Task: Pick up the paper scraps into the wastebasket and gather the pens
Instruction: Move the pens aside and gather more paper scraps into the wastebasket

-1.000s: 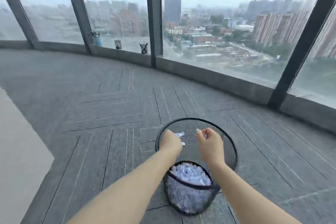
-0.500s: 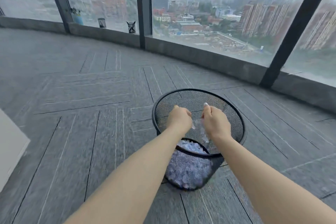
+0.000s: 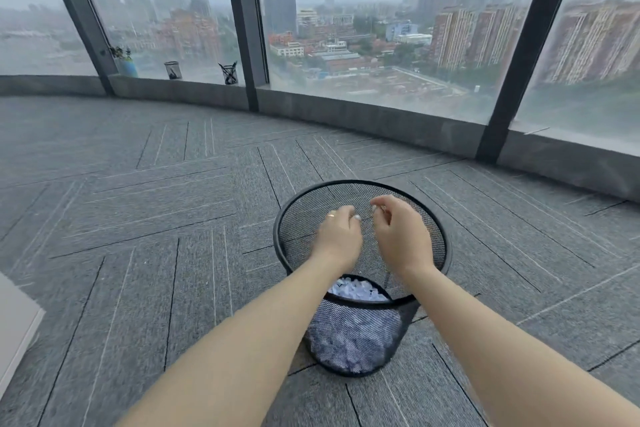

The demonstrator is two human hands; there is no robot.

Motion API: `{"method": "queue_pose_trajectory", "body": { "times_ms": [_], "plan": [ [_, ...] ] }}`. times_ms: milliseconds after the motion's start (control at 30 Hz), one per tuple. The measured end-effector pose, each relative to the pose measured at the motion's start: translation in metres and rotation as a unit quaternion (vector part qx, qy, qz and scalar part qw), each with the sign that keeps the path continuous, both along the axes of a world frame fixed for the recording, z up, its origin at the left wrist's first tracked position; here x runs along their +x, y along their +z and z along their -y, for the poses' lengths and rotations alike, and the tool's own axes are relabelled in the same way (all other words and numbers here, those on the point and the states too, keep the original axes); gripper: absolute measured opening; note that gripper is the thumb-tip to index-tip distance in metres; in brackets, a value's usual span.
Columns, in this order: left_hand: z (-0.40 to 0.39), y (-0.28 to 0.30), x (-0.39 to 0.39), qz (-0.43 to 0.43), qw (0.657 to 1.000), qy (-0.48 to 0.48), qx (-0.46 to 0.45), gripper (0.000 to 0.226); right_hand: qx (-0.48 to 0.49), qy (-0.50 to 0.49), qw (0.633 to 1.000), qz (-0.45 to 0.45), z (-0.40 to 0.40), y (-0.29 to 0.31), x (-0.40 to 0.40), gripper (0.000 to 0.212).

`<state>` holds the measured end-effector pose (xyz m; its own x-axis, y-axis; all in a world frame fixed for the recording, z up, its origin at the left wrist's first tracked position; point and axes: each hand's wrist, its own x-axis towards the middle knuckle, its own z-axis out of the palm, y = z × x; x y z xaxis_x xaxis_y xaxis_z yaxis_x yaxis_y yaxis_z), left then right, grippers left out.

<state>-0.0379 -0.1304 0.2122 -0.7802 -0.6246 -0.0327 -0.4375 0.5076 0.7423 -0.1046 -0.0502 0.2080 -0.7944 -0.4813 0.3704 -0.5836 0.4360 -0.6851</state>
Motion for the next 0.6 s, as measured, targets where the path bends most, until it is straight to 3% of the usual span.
{"method": "queue_pose_trajectory", "body": {
  "times_ms": [67, 200, 333, 467, 600],
  "plan": [
    [0.003, 0.008, 0.006, -0.007, 0.999, -0.004, 0.051, 0.039, -0.002, 0.044, 0.999, 0.029, -0.004, 0.002, 0.004, 0.025],
    [0.003, 0.024, 0.014, 0.054, 0.998, -0.038, -0.005, 0.026, 0.075, 0.099, 0.980, 0.158, -0.008, 0.013, 0.013, 0.028],
    [-0.002, 0.028, 0.025, 0.052, 0.998, -0.033, -0.029, 0.024, 0.042, 0.092, 0.959, 0.265, -0.012, 0.029, 0.023, 0.030],
    [-0.003, 0.022, 0.052, 0.028, 0.999, -0.022, -0.040, 0.029, 0.001, 0.074, 0.976, 0.206, -0.031, 0.028, 0.050, 0.026],
    [-0.012, 0.014, 0.072, 0.022, 0.977, -0.098, -0.189, 0.034, 0.055, 0.114, 0.992, 0.014, -0.052, 0.006, 0.086, 0.026]
  ]
}}
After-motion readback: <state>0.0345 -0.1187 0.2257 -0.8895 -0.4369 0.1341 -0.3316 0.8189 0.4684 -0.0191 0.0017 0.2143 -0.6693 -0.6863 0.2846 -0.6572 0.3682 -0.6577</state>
